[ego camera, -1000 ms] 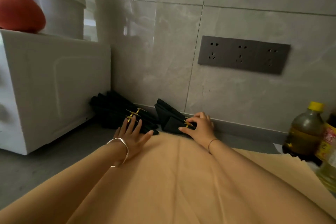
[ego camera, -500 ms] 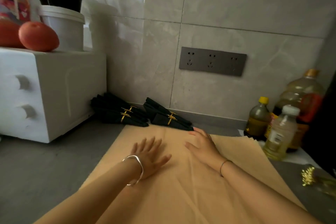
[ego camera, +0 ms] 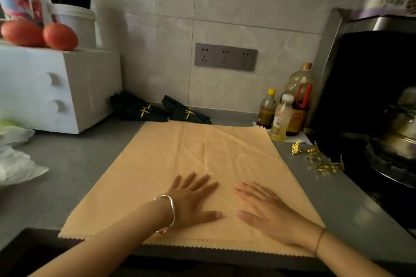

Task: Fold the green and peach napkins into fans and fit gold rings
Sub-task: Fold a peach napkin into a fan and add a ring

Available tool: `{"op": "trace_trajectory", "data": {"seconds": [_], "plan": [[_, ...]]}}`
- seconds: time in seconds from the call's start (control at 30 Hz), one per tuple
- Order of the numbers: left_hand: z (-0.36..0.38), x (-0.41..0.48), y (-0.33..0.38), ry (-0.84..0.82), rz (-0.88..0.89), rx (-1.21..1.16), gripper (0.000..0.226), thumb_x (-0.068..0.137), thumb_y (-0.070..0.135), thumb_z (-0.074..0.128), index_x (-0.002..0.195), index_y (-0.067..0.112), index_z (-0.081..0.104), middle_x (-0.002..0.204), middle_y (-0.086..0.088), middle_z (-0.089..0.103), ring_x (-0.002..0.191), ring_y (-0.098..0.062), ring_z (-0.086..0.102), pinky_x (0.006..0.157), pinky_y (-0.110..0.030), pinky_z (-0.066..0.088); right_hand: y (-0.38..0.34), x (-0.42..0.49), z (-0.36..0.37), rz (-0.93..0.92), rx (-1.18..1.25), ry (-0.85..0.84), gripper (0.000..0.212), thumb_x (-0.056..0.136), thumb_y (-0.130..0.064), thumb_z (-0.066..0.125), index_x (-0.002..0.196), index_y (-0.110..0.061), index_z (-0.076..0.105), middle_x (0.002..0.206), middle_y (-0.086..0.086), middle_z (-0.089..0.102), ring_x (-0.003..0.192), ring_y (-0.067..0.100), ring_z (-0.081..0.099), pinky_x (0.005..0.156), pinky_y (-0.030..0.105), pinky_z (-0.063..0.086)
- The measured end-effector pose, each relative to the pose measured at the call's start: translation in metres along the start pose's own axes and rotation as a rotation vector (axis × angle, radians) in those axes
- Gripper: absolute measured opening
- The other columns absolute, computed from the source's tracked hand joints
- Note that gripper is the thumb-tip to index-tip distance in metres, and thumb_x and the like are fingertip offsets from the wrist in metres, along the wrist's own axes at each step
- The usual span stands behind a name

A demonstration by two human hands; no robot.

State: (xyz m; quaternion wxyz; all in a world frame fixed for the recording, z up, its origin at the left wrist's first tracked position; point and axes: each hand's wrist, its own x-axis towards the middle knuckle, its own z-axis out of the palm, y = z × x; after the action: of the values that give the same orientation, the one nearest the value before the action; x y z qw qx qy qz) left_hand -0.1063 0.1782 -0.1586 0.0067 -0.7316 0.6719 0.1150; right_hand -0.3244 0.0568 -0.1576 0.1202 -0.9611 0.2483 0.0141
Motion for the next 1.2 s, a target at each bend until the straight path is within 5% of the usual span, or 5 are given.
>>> {"op": "trace_trajectory", "data": {"seconds": [0.2,0.43,0.7,0.83,1.2], "plan": [[0.007,-0.035,0.011,0.026,0.093,0.032,0.112,0.046,0.097,0.013,0.145,0.05,-0.01,0.156,0.016,-0.016,0.144,-0.013,-0.019,0.116,-0.041,-0.013,-0.01,-0.042,0.008,-0.079,-0.092,-0.005,0.086,0.065,-0.089,0.021,0.139,-0.052,-0.001,0.15,-0.026,-0.01,0.14,-0.003,-0.016,0.115,0.022,-0.007],[0.011,-0.043,0.011,0.061,0.101,-0.034,0.109,0.047,0.096,0.017,0.145,0.052,-0.001,0.158,0.017,-0.007,0.146,-0.013,-0.011,0.115,-0.037,-0.009,-0.019,-0.048,0.004,-0.041,0.055,0.041,0.086,0.067,-0.081,0.033,0.144,-0.046,0.019,0.148,-0.029,0.003,0.141,-0.004,-0.005,0.112,0.018,-0.004],[0.013,-0.044,0.004,0.101,0.103,-0.164,0.11,0.044,0.102,0.014,0.143,0.053,0.017,0.157,0.018,0.008,0.146,-0.01,0.0,0.119,-0.037,-0.002,-0.022,-0.05,0.008,-0.032,0.26,0.17,0.041,0.085,-0.048,0.06,0.126,-0.042,0.055,0.142,-0.023,0.039,0.129,-0.015,0.024,0.095,-0.005,0.013],[0.009,-0.044,0.003,0.101,0.111,-0.183,0.116,0.042,0.103,0.013,0.144,0.048,0.024,0.156,0.017,0.014,0.146,-0.008,0.004,0.12,-0.038,0.003,-0.023,-0.054,0.006,-0.059,0.248,0.227,0.029,0.086,-0.041,0.063,0.114,-0.037,0.066,0.129,-0.022,0.054,0.118,-0.016,0.04,0.091,-0.006,0.022],[0.003,-0.049,0.001,0.115,0.125,-0.217,0.109,0.05,0.096,0.03,0.143,0.038,0.035,0.154,0.013,0.025,0.144,-0.009,0.016,0.119,-0.028,0.011,-0.02,-0.059,-0.001,-0.066,0.228,0.239,0.029,0.084,-0.04,0.065,0.112,-0.032,0.068,0.119,-0.02,0.062,0.108,-0.014,0.052,0.092,0.0,0.032]]}}
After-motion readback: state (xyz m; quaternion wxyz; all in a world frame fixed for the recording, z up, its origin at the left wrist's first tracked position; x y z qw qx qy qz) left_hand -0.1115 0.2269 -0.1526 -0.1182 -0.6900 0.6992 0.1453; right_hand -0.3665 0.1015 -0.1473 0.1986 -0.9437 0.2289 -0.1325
